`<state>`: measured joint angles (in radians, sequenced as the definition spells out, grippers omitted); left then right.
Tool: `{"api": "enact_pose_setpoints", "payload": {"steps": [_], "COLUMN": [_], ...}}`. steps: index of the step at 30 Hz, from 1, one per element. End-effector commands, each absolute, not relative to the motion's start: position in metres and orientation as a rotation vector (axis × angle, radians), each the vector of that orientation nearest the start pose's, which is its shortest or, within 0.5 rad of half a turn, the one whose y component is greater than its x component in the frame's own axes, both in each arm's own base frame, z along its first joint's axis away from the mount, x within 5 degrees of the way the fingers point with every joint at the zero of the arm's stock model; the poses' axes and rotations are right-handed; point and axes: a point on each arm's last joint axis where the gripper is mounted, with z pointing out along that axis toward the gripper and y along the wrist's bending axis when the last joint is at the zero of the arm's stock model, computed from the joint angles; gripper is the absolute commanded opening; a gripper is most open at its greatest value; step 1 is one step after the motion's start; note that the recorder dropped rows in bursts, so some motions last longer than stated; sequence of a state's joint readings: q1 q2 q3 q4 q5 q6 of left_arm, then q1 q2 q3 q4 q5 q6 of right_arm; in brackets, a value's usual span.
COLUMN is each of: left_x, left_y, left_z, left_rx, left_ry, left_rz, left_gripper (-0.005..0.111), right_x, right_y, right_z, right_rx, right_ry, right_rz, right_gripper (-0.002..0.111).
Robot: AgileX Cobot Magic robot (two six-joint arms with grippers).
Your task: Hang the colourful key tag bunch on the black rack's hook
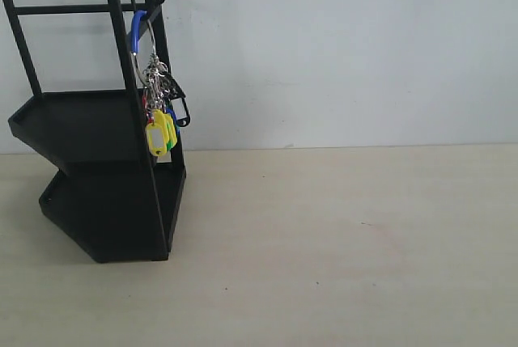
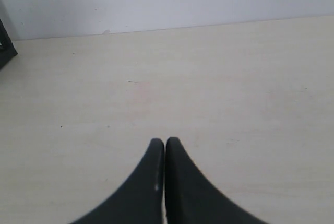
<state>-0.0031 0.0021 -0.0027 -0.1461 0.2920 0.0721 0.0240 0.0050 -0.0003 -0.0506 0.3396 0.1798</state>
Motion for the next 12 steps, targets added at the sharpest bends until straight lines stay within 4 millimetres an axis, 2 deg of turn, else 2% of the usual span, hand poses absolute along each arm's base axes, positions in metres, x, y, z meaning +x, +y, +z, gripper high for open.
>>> {"api": "enact_pose_setpoints", "payload": {"steps": [1,12], "left_x": [0.0547,0.0547], "left_y": [-0.0036,-0.0036], "left_z": [0.1876,0.1876], "left_rx": [-0.024,-0.024], "left_ry": [1.766,1.766], "left_rz": [-0.079,-0.079], "left_gripper": [0.004,0.004], "right_x": [0.0536,0.0537], "right_y": [-0.0007,-0.0007], "right_z": [0.1827,0.1831], "right_rx": [0.103,0.103], "right_ry": [1.819,1.815], "right_rz": [0.080,0.081], "right_gripper": [0.000,0.000]}}
